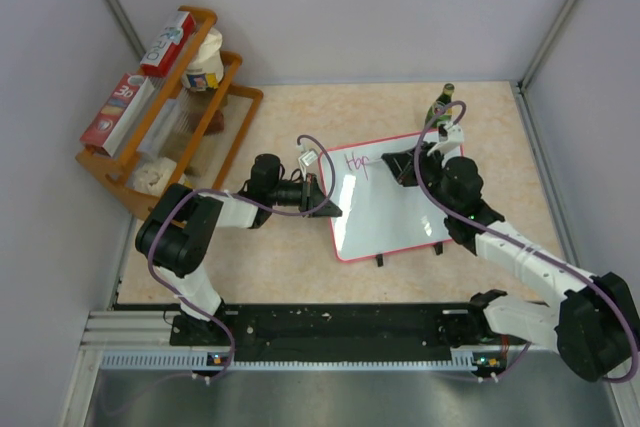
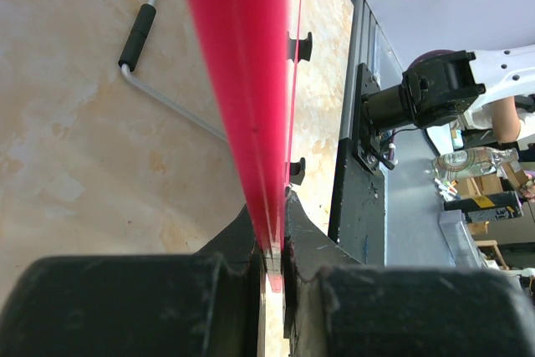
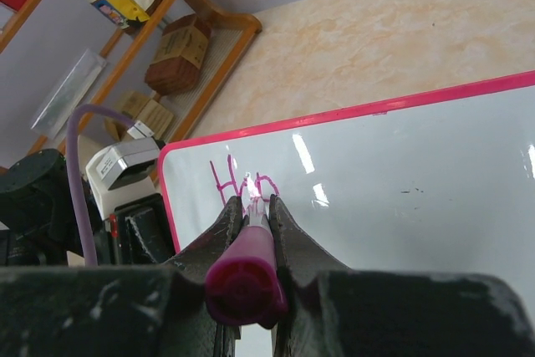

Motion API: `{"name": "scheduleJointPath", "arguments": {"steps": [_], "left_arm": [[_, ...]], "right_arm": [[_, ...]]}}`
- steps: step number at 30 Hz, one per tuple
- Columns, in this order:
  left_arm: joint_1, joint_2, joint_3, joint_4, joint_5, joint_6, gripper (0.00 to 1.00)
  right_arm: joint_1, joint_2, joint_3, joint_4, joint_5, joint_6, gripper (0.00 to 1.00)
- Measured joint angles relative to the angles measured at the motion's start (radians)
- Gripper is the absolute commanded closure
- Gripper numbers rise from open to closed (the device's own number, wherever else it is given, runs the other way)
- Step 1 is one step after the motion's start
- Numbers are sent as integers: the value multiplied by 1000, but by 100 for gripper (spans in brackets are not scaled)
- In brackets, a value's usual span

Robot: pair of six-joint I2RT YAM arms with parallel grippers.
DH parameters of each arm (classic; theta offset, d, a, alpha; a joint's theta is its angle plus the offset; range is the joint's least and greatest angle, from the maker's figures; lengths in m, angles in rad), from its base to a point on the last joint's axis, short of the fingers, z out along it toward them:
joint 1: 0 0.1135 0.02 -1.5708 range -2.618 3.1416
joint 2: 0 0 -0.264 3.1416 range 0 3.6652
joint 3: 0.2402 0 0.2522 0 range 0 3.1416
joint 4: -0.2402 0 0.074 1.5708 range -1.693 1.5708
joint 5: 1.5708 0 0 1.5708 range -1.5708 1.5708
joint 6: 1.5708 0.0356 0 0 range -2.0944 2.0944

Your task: Write a sentence on the whiteboard

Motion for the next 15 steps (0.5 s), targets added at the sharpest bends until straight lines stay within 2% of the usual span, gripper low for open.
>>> {"name": "scheduleJointPath", "arguments": {"steps": [15], "left_arm": [[-2, 0, 3, 1, 3, 6, 100]], "right_arm": [[-34, -58, 1, -30, -6, 25, 100]]}}
